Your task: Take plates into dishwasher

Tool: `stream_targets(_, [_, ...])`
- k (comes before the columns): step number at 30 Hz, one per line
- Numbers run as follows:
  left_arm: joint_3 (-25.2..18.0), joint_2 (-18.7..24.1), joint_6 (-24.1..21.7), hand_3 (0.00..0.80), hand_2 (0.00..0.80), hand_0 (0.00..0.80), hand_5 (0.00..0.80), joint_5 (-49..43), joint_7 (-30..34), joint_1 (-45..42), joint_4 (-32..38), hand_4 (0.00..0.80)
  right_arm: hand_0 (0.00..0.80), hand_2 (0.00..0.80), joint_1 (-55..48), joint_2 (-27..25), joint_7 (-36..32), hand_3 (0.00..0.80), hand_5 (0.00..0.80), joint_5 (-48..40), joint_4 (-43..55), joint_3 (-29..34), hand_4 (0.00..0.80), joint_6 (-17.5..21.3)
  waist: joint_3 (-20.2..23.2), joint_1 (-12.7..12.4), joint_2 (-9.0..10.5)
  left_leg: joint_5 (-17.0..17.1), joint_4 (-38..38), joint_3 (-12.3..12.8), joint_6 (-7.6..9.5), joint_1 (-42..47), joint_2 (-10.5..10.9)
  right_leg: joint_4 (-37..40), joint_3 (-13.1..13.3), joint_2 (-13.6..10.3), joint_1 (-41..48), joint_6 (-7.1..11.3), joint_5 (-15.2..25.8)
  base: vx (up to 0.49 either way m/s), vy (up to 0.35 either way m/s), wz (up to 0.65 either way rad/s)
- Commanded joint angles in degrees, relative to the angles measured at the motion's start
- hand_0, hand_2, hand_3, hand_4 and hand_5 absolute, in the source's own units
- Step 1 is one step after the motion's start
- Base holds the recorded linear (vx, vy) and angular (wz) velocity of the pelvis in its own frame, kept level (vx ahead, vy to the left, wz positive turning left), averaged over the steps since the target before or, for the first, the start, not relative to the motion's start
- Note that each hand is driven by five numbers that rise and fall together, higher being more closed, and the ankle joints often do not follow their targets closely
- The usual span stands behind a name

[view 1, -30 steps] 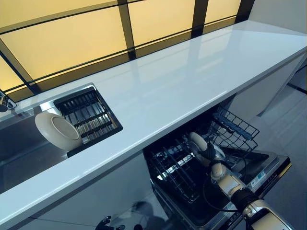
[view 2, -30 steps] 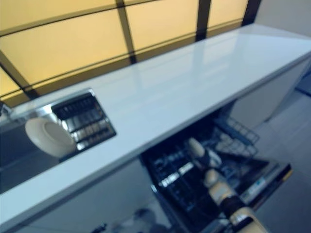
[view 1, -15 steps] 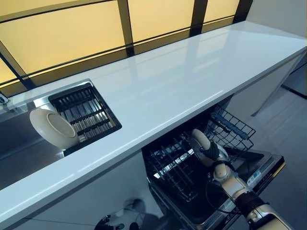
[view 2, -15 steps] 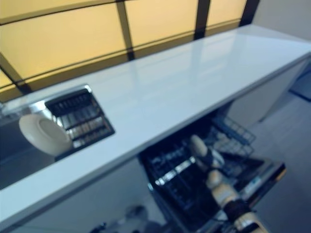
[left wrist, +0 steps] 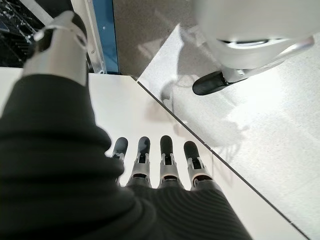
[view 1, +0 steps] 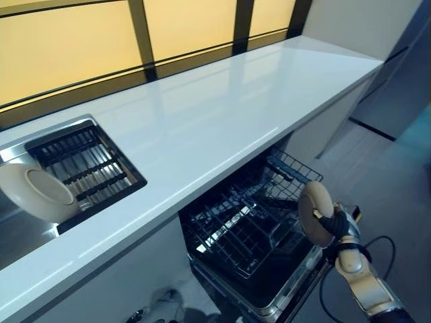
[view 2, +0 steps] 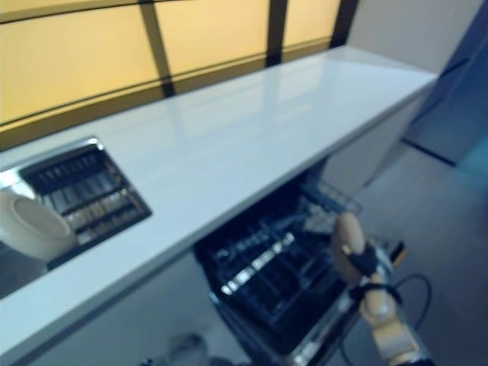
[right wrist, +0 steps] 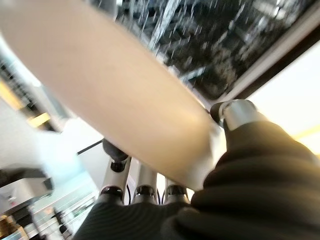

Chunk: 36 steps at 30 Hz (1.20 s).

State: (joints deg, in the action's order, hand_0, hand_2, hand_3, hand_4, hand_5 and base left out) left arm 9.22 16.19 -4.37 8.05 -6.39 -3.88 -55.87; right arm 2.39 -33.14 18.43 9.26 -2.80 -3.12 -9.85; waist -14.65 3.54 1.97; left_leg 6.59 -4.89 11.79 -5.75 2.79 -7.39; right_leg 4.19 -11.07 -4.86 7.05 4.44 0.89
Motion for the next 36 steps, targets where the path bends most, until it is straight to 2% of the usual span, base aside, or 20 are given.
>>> stream_targets(1, [-0.78,-0.62,-1.97,0.000,0.000,0.000,0.000,-0.34,-1.13,1.62,-2.46,0.000,0.800,0.800,-0.53,-4.20,-2.15,0.800,0.800,-2.60,8.18,1.95,0.800,5.24,3.81,-0.22,-0.39,-1.68,-0.11,0.08,0.25,-1.08,-0.20,-5.68,2.44,0.19,-4.35,1.80,-1.35,-0.004,0.012,-0.18])
stream_targets(11, [0.07,-0.73,-2.46,0.000,0.000,0.000,0.000,0.60,-1.25,1.59,-2.91,0.000,0.800,0.800,-1.62,-4.37,-9.66,0.800,0.800,-4.08,14.59,-0.37,0.800,7.42,4.31,0.34,-0.52,-1.81,-0.11,0.43,0.08,-1.05,-0.22,-4.74,3.10,0.54,-3.71,1.70,-1.52,-0.002,0.004,-0.03])
stream_targets(23, [1.37,-0.40,-2.07,0.000,0.000,0.000,0.000,0.63,-1.19,2.52,-3.40,0.000,0.800,0.800,1.16,-5.04,-15.90,0.800,0.800,-3.73,16.49,-6.68,0.800,6.62,4.40,-0.82,-0.63,-1.57,-0.11,-0.15,-0.08,-1.86,-0.05,-4.38,2.33,0.39,-3.75,1.61,-1.74,0.000,0.000,0.00])
stream_targets(30, [2.41,-0.38,-2.05,0.000,0.000,0.000,0.000,0.94,-1.18,3.26,-2.97,0.000,0.800,0.800,2.95,-4.71,-16.78,0.800,0.800,-3.15,15.07,-10.38,0.800,5.10,4.05,-1.40,-0.90,-1.36,-0.11,-0.69,-0.16,-2.28,0.07,-4.69,2.01,0.36,-3.98,1.53,-1.93,0.000,0.000,0.00])
stream_targets(36, [3.36,-0.36,-1.78,0.000,0.000,0.000,0.000,1.24,-1.46,4.21,-3.24,0.000,0.800,0.800,4.96,-3.64,-14.92,0.800,0.800,-2.82,11.65,-13.43,0.800,3.79,3.50,-1.99,-1.26,-1.24,0.07,-1.33,-0.06,-2.73,0.35,-4.95,1.38,0.04,-4.19,1.41,-1.99,0.000,0.000,0.00])
